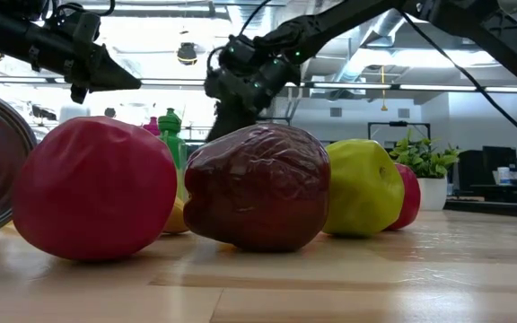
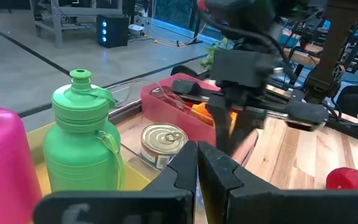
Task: Pick & Place Food Item
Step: Adjust the tuna cans in the transparent bin
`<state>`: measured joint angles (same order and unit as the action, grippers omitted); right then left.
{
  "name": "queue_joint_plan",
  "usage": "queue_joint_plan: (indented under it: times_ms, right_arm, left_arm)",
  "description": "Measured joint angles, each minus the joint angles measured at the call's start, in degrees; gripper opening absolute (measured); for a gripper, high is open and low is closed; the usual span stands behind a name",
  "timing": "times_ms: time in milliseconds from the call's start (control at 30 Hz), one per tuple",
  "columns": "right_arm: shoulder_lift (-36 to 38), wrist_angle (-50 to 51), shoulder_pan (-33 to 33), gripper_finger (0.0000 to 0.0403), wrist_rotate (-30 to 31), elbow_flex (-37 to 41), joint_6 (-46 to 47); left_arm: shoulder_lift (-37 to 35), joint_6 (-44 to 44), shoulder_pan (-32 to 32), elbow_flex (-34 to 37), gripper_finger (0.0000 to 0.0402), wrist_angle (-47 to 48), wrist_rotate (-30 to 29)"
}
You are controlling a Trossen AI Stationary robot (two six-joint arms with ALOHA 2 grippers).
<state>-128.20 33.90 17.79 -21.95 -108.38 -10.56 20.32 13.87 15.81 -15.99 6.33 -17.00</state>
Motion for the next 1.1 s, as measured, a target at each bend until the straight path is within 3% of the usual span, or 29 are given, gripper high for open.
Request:
queue_joint_plan:
  times_ms: [100,300,600,800,1000,1100]
  right_arm:
    - [0.0,-0.6,-0.1,0.0000,0.7,0.0,-0.5]
    - [0.0,1.6,0.7,0.0000,7.9,0.0,-4.0]
    - [-0.4,-1.5,1.4,0.0000,1.3,0.0,-3.4]
    - [0.0,2.9,1.1,0.0000,1.1,0.1,-3.4]
    - [1.0,-2.5,2.0,0.0000,8.5,0.0,-3.4]
    - [1.0,-7.1,2.4,0.0000,9.2,0.0,-3.4]
  left_arm:
    - [0.0,0.0,0.0,0.0,0.0002,0.0,0.0]
    - [0.0,0.1,0.0,0.0,0.0002,0.0,0.0]
    - [0.0,0.0,0.0,0.0,0.0002,0.0,0.1]
    - [0.0,0.0,0.0,0.0,0.0002,0.0,0.1]
    - [0.0,0.0,0.0,0.0,0.0002,0.0,0.1]
    - [0.0,0.1,0.0,0.0,0.0002,-0.1,0.1]
